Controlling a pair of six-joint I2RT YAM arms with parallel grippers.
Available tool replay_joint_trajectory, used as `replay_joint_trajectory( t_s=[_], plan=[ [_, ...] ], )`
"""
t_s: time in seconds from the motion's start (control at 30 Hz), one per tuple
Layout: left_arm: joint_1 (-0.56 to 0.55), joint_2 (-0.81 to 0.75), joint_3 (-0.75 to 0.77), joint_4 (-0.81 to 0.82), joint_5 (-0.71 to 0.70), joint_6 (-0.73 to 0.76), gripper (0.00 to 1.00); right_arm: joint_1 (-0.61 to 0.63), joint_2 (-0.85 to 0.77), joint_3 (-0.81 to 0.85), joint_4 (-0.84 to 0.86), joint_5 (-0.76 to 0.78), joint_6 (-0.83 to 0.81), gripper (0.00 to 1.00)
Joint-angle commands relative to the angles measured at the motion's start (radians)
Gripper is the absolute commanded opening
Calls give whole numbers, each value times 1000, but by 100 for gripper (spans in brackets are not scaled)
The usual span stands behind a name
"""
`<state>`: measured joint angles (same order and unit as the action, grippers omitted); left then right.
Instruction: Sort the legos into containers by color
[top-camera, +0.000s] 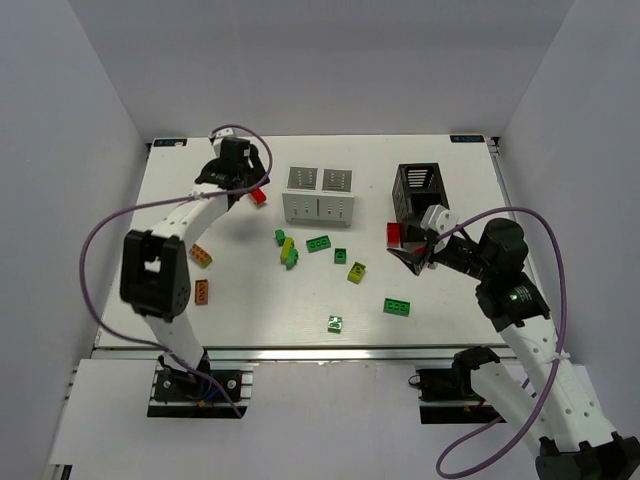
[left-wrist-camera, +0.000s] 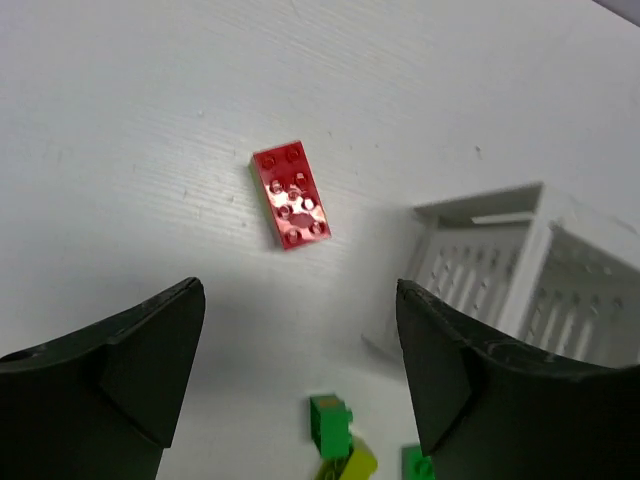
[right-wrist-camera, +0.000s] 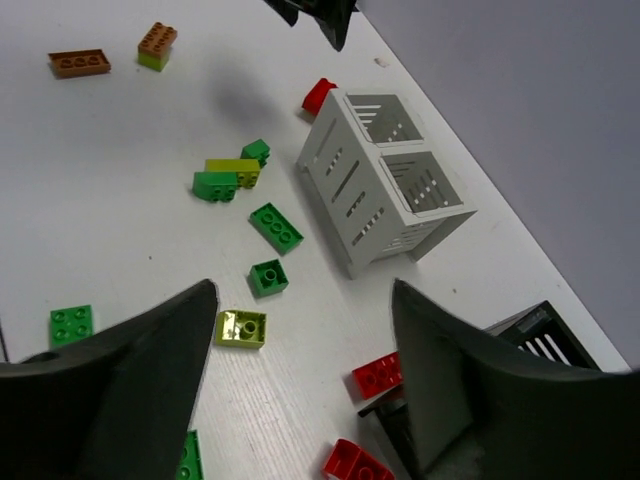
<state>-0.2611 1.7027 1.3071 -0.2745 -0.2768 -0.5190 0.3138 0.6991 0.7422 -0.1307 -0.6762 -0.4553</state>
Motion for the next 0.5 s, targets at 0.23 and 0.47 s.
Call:
replay_joint_trajectory(
  t_s=[0.23, 0.47],
  plan=[
    [5, 373, 468, -397, -177, -73, 88, -2, 16, 6, 78, 70, 21, 55],
    [5, 482, 552, -394, -110, -67, 88, -2, 16, 0, 82, 67, 15, 54]
  ],
)
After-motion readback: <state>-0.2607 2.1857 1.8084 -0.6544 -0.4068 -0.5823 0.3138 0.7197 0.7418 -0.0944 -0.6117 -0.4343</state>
